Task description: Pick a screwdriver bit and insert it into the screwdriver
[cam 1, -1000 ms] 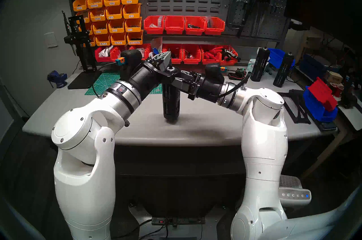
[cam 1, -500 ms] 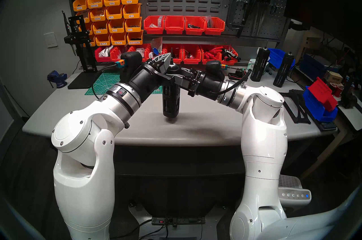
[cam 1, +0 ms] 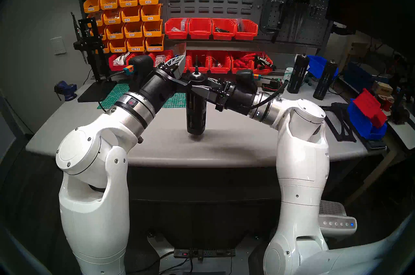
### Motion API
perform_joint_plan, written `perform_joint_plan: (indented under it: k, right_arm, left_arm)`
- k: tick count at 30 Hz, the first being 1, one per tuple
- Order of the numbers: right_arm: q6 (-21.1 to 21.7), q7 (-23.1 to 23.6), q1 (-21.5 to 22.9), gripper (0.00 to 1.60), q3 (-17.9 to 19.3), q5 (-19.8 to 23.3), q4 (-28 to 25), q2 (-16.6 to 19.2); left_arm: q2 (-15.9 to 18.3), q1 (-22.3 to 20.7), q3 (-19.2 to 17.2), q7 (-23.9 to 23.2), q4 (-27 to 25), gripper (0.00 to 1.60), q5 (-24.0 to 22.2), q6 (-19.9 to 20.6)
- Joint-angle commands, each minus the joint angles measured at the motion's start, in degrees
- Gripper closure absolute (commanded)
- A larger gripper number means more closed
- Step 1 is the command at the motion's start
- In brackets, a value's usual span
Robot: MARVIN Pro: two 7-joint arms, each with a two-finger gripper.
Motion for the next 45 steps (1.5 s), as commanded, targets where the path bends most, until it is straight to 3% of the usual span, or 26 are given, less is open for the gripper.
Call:
perform_joint_plan:
  k: [1, 3, 4, 7, 12, 17, 25, 33, 45]
  right_arm:
    - [-0.6, -0.3, 2.8, 1.60, 0.7, 1.1, -1.9, -0.9]
    - [-0.9, -0.3, 2.9, 1.60, 0.9, 0.8, -2.0, -0.7]
    - [-1.0, -0.3, 3.0, 1.60, 1.0, 0.7, -2.0, -0.7]
    - [-1.0, -0.3, 3.2, 1.60, 1.5, 0.5, -1.8, -0.7]
    - [-1.6, -0.4, 3.4, 1.60, 1.9, -0.3, -1.7, -0.5]
    - [-2.3, -0.7, 3.9, 1.60, 2.6, -0.4, -0.8, -0.9]
    - [-3.9, -1.5, 4.9, 1.60, 3.0, -0.8, 0.2, -1.1]
    - [-5.1, -2.2, 5.0, 1.60, 3.7, -0.5, 0.8, -1.8]
    - [-6.4, -2.8, 3.9, 1.60, 3.9, 0.3, 1.8, -1.9]
  left_arm:
    - [0.9, -1.6, -1.0, -0.8, -1.4, 0.82, 0.5, -3.2]
    - [1.4, -1.2, -1.4, -1.0, -1.3, 0.75, 0.8, -3.5]
    - [1.5, -1.0, -1.6, -1.1, -1.2, 0.31, 0.8, -3.7]
    - [1.7, 0.0, -2.2, -1.7, -1.4, 0.00, 1.0, -4.0]
    - [1.2, 1.4, -3.0, -1.1, -1.6, 0.00, 2.0, -5.6]
    - [0.5, 2.4, -3.8, 0.6, -0.8, 0.00, 4.5, -10.0]
    - [-1.1, 4.5, -4.7, 4.7, -0.5, 0.00, 5.9, -11.8]
    - [-1.7, 7.9, -4.1, 6.4, -0.7, 0.00, 8.7, -16.1]
    - [-2.3, 10.0, -3.1, 7.7, -0.9, 0.00, 9.8, -19.2]
